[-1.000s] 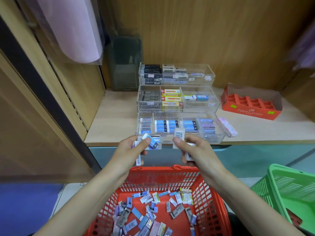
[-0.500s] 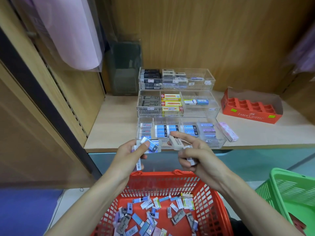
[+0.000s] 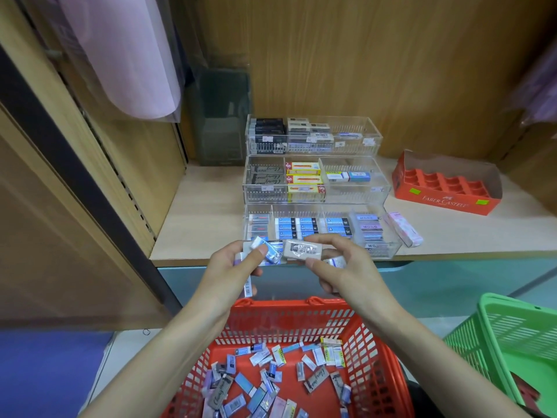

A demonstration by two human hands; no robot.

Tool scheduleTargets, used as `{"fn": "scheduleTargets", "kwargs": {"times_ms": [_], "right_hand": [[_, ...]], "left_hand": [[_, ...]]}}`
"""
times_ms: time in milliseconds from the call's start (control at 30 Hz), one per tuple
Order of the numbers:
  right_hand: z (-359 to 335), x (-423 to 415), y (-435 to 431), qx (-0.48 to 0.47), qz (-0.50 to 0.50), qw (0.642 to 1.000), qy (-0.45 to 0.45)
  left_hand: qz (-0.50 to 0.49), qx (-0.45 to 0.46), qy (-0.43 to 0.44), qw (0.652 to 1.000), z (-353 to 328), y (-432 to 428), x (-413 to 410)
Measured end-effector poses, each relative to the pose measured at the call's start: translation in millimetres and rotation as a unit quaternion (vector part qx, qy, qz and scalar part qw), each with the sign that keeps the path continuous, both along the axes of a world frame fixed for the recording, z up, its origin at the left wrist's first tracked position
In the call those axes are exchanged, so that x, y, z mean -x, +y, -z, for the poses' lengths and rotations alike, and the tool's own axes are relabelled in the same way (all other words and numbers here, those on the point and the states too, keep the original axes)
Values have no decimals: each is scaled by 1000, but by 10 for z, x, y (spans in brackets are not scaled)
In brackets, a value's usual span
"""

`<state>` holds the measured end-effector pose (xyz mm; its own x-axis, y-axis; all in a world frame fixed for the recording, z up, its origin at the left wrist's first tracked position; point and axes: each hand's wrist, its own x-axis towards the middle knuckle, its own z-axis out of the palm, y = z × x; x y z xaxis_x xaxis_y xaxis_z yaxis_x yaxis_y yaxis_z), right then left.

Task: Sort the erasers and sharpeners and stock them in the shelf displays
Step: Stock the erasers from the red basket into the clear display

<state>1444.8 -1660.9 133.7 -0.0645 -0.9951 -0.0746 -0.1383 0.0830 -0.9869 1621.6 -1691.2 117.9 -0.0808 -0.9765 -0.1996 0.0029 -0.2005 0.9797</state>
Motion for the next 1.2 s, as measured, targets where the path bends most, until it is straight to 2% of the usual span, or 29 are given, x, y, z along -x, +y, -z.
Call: {"fn": "scheduleTargets", "kwargs": {"times_ms": [333, 500, 633, 867, 967, 1067, 1200], "right_hand": [[-11, 56, -65, 2, 52, 998, -46], [-45, 151, -170, 65, 90, 990, 88], [-118, 235, -262, 100, 54, 974, 194], [-402, 470, -1021, 155, 67, 961, 217], [-519, 573, -1530, 198, 91, 931, 292], [-644, 597, -2024, 153, 95, 922, 342], [-610, 609, -2570, 72, 80, 891, 441]], "left_hand": [[-17, -6, 35, 999, -84, -121, 120], [-27, -11, 74, 997, -195, -292, 247], [-21, -8, 76, 997, -297, -401, 282], [-32, 14, 76, 996, -527, -957, 337], [-43, 17, 83, 996, -572, -1280, 389], [-63, 26, 70, 995, -516, -1519, 388], [-50, 44, 63, 996, -426, -1615, 330]]}}
